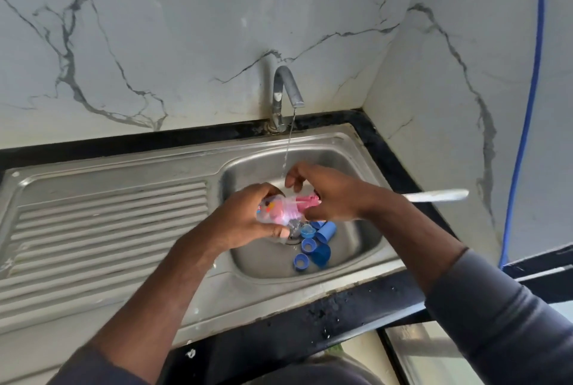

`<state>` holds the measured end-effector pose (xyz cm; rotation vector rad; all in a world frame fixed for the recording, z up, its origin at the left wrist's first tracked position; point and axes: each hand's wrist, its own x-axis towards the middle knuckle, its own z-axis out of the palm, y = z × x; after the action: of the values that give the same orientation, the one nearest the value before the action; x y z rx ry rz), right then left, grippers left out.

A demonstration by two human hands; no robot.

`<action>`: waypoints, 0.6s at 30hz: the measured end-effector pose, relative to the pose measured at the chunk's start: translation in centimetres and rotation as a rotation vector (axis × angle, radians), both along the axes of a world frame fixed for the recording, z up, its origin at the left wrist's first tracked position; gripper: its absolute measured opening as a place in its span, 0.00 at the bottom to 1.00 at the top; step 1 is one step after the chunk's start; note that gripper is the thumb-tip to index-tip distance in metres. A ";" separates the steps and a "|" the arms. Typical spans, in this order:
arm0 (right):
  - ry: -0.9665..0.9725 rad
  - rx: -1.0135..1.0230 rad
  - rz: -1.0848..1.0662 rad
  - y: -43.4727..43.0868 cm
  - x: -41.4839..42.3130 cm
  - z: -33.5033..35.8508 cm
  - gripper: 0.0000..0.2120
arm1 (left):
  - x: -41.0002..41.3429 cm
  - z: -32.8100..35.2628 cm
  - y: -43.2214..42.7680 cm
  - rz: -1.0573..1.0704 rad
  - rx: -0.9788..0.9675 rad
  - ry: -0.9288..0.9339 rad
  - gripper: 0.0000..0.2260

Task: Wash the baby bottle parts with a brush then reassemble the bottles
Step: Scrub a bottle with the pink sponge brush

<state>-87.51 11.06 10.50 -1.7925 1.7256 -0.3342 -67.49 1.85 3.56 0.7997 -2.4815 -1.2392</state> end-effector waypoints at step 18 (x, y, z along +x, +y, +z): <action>0.255 -0.184 -0.022 3.0 -9.2 -2.8 0.10 | -3.2 1.1 -2.7 0.120 0.122 0.173 0.31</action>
<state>-96.71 14.05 7.73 -2.0219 1.9443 -0.2915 -70.71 -0.86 4.70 0.8205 -2.2068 -1.3651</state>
